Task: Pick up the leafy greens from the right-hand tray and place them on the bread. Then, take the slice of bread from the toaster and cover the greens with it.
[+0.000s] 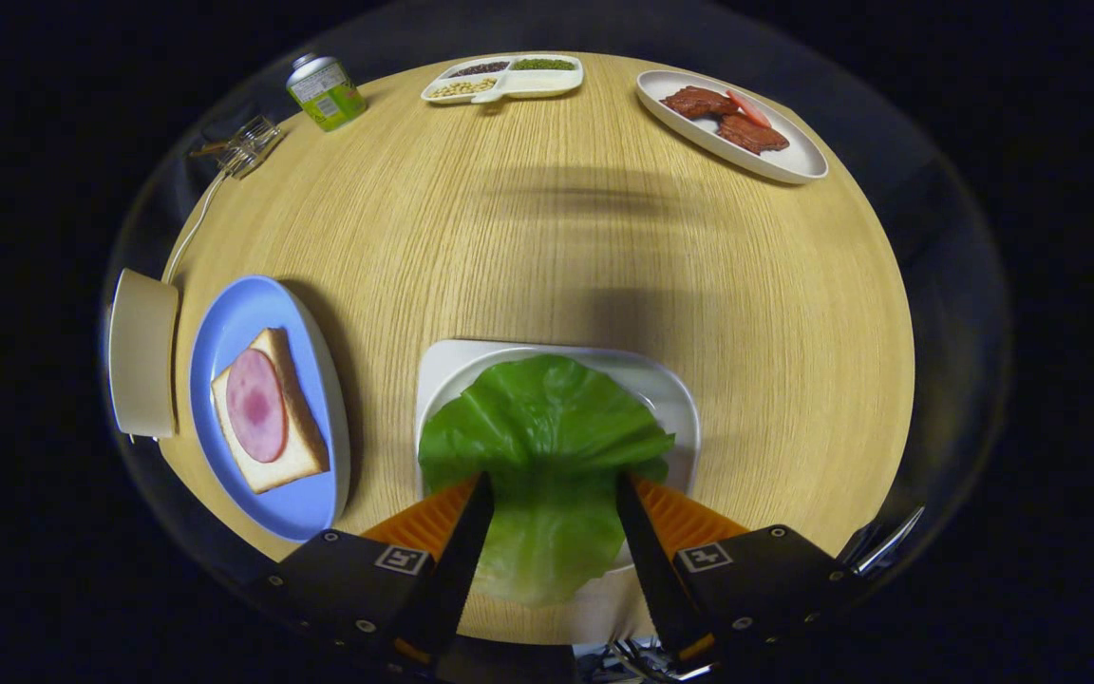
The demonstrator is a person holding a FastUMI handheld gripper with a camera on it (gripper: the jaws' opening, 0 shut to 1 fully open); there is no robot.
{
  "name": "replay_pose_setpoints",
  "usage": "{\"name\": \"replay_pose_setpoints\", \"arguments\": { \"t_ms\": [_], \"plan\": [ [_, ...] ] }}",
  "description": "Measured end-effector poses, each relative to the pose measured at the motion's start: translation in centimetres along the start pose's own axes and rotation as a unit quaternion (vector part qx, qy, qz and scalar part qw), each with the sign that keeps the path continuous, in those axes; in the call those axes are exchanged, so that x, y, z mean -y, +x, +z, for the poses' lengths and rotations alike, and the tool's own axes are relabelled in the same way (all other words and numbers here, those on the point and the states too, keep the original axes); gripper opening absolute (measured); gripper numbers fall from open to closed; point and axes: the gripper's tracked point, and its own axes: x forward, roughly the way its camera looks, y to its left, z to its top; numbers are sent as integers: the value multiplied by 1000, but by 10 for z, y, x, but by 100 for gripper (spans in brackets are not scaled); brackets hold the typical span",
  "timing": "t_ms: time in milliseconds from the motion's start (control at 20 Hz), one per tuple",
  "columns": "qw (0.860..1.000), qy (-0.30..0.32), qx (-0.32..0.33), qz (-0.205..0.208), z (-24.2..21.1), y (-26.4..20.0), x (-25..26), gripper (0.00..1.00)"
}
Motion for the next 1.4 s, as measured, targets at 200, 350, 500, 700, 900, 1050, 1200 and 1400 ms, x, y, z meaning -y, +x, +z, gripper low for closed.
{"name": "replay_pose_setpoints", "arguments": {
  "t_ms": [200, 350, 500, 700, 900, 1050, 1200, 1400],
  "plan": [
    [1000, 1, -1, 1, 1, 0, 0, 77],
    [1000, 5, -1, 0, 2, 1, 5, 71],
    [999, 32, 5, -3, 3, 1, 13, 51],
    [999, 43, 12, -4, 5, 1, 14, 18],
    [998, 47, 48, -10, 6, 0, 13, 8],
    [997, 57, 61, -3, 3, -2, 10, 4],
    [993, 94, 63, 34, 3, -13, -3, 2],
    [990, 103, 79, 62, 3, -38, -23, 2]
  ]
}}
